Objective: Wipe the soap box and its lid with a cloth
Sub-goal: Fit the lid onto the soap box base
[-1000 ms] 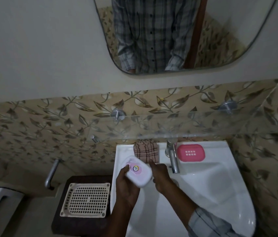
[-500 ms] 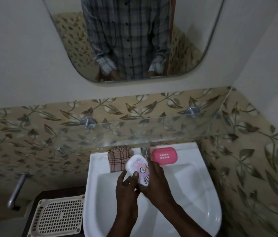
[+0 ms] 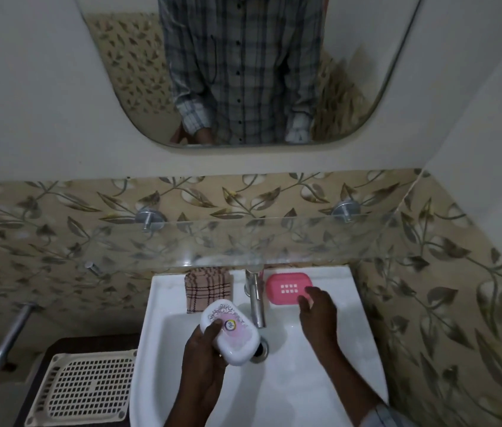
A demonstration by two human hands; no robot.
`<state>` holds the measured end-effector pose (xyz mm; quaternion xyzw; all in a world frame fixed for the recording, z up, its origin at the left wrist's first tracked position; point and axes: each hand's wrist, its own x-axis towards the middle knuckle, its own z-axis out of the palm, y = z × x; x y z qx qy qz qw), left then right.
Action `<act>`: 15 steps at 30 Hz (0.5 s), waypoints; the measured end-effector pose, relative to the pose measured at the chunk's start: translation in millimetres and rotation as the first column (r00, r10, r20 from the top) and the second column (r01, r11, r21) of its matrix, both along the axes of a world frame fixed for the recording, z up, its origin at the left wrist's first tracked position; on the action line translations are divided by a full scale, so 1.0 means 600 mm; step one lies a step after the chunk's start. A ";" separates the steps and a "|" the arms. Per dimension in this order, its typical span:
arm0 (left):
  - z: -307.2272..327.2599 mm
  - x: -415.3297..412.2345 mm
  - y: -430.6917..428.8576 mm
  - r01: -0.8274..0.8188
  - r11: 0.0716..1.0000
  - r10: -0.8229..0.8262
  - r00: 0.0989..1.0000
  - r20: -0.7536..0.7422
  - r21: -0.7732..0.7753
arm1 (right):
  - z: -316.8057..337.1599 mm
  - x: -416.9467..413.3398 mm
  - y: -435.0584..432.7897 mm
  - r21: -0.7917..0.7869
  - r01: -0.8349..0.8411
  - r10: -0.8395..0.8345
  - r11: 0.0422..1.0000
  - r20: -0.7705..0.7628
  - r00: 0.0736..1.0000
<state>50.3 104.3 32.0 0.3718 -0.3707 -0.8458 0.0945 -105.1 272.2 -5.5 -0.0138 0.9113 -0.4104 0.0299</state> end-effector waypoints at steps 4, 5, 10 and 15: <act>-0.002 0.003 -0.011 0.022 1.000 -0.022 1.000 -0.014 -0.003 | -0.043 -0.080 0.003 0.379 -0.170 0.163 0.909 0.053 0.985; -0.001 0.004 -0.012 0.026 1.000 -0.027 1.000 -0.014 -0.009 | -0.048 -0.091 -0.001 0.422 -0.213 0.206 0.881 0.064 0.976; 0.002 0.007 -0.018 0.021 1.000 -0.022 0.999 -0.038 -0.021 | -0.063 -0.117 -0.011 0.528 -0.260 0.226 0.808 0.129 0.965; 0.007 0.001 -0.024 -0.064 0.998 0.064 0.998 -0.014 0.011 | -0.051 -0.119 0.014 0.076 -0.154 0.127 0.985 0.283 0.951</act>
